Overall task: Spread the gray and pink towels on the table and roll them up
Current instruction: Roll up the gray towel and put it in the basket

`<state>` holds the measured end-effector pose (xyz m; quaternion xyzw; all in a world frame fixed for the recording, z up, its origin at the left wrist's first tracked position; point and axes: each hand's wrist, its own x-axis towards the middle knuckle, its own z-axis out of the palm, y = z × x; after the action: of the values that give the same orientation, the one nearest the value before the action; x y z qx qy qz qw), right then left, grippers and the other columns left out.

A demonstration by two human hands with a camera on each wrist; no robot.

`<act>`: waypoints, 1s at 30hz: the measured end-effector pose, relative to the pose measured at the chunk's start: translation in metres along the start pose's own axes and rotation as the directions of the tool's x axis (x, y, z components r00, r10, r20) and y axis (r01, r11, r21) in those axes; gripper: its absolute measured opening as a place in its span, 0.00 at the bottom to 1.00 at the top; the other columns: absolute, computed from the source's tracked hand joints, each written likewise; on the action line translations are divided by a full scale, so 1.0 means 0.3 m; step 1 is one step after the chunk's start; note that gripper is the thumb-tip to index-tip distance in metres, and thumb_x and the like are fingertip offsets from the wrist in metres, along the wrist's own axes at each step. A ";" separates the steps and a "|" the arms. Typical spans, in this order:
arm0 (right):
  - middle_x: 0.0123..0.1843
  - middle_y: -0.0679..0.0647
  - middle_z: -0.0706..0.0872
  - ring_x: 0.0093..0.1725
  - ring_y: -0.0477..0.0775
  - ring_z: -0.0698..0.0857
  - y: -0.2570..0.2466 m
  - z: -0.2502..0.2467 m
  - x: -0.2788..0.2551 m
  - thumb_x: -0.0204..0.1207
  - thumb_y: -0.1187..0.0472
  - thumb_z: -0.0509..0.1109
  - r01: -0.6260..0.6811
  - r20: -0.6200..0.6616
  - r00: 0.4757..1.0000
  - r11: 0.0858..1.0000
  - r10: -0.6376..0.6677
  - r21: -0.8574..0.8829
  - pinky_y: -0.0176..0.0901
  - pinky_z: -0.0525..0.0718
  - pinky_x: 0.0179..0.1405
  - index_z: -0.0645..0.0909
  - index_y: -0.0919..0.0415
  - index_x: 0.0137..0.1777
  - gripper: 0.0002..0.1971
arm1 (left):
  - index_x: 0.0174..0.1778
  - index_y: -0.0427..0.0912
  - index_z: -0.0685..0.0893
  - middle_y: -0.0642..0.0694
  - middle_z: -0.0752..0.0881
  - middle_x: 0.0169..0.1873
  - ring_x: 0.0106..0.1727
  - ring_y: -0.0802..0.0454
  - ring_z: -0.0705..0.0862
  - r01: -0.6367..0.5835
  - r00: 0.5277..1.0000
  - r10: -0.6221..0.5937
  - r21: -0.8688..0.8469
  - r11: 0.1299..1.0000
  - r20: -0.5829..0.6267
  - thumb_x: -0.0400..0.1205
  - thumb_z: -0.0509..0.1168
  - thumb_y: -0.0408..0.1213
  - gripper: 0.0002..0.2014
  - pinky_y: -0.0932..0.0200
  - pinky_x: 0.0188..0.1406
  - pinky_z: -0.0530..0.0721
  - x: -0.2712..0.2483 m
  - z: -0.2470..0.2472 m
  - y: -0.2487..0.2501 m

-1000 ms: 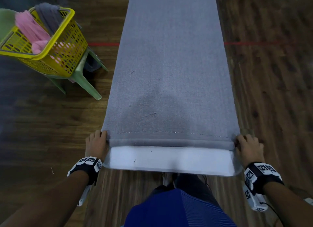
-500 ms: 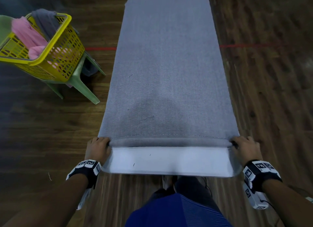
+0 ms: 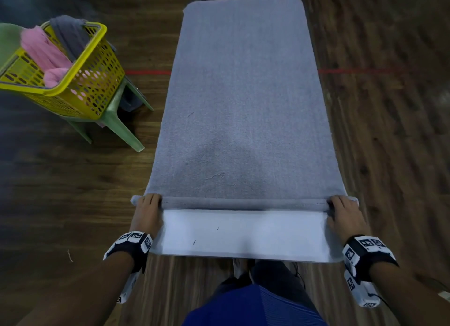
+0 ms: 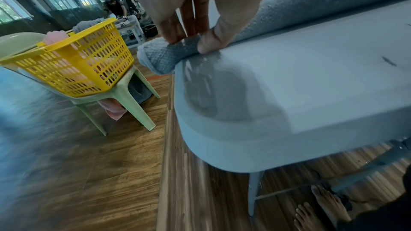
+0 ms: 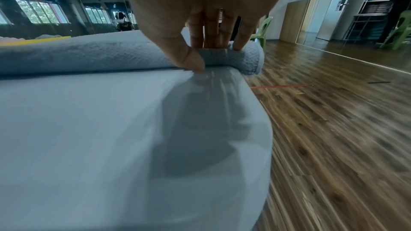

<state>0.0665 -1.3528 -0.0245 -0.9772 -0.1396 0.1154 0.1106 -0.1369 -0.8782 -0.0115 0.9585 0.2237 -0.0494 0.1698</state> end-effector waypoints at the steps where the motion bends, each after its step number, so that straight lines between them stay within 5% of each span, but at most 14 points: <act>1: 0.53 0.61 0.84 0.54 0.66 0.79 -0.004 -0.003 -0.003 0.62 0.76 0.72 -0.006 -0.008 1.000 0.999 0.006 0.037 0.61 0.81 0.47 0.81 0.65 0.53 0.18 | 0.48 0.29 0.82 0.33 0.82 0.45 0.48 0.34 0.79 0.009 1.000 -0.009 -0.017 1.000 0.007 0.65 0.67 0.13 0.17 0.39 0.48 0.81 0.003 0.006 -0.006; 5: 0.59 0.63 0.84 0.60 0.66 0.80 0.002 -0.003 -0.004 0.67 0.77 0.68 -0.035 0.002 0.999 0.991 0.035 0.126 0.58 0.78 0.61 0.82 0.67 0.59 0.19 | 0.61 0.30 0.81 0.33 0.83 0.58 0.60 0.35 0.81 0.087 0.995 -0.085 -0.064 0.994 0.046 0.74 0.64 0.19 0.19 0.41 0.60 0.79 0.007 0.023 -0.030; 7: 0.59 0.63 0.84 0.61 0.66 0.80 0.005 0.001 -0.020 0.68 0.77 0.68 -0.044 0.003 0.999 0.993 0.044 0.113 0.58 0.77 0.63 0.82 0.67 0.59 0.19 | 0.59 0.29 0.82 0.32 0.84 0.56 0.58 0.35 0.82 0.102 0.994 -0.100 -0.052 0.993 0.045 0.73 0.65 0.18 0.18 0.41 0.59 0.80 -0.009 0.022 -0.020; 14: 0.49 0.60 0.88 0.50 0.70 0.81 0.050 0.040 -0.123 0.61 0.76 0.75 -0.056 0.015 0.998 0.998 0.056 -0.007 0.61 0.84 0.45 0.85 0.63 0.51 0.17 | 0.43 0.36 0.85 0.38 0.87 0.39 0.38 0.39 0.85 0.024 1.000 -0.026 0.110 0.994 0.016 0.66 0.73 0.21 0.12 0.45 0.41 0.83 -0.143 0.029 -0.016; 20: 0.40 0.59 0.88 0.39 0.68 0.84 0.078 0.037 -0.246 0.47 0.74 0.83 0.035 0.002 0.999 0.997 -0.034 -0.075 0.55 0.82 0.34 0.86 0.62 0.44 0.22 | 0.45 0.42 0.85 0.44 0.88 0.41 0.41 0.41 0.86 0.026 0.998 -0.037 0.205 0.978 0.048 0.62 0.78 0.30 0.17 0.43 0.43 0.81 -0.281 0.058 -0.039; 23: 0.40 0.52 0.89 0.43 0.61 0.84 0.077 0.021 -0.253 0.54 0.62 0.83 -0.024 0.021 0.999 0.987 0.027 -0.156 0.54 0.73 0.44 0.87 0.53 0.43 0.16 | 0.40 0.48 0.85 0.49 0.87 0.36 0.38 0.44 0.85 -0.002 0.999 -0.007 0.265 0.964 0.032 0.65 0.71 0.39 0.09 0.44 0.45 0.79 -0.294 0.040 -0.040; 26: 0.46 0.48 0.89 0.50 0.54 0.83 0.065 -0.002 -0.193 0.69 0.53 0.72 -0.043 0.044 0.998 0.980 0.053 -0.192 0.51 0.68 0.51 0.84 0.45 0.48 0.08 | 0.37 0.50 0.82 0.51 0.86 0.34 0.37 0.46 0.85 0.004 0.996 -0.027 0.261 0.965 0.085 0.67 0.63 0.42 0.06 0.45 0.48 0.75 -0.257 0.021 -0.032; 30: 0.50 0.52 0.82 0.49 0.60 0.82 0.064 -0.023 -0.133 0.69 0.63 0.72 -0.044 0.019 0.999 0.998 0.045 -0.052 0.53 0.74 0.49 0.80 0.53 0.51 0.11 | 0.44 0.41 0.79 0.41 0.82 0.37 0.36 0.36 0.82 0.101 0.992 -0.113 0.202 0.974 0.051 0.64 0.72 0.30 0.14 0.46 0.36 0.76 -0.193 -0.004 -0.007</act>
<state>0.0358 -1.3840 -0.0148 -0.9815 -0.1217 0.1238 0.0813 -0.1896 -0.8998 -0.0013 0.9552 0.2637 -0.1102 0.0769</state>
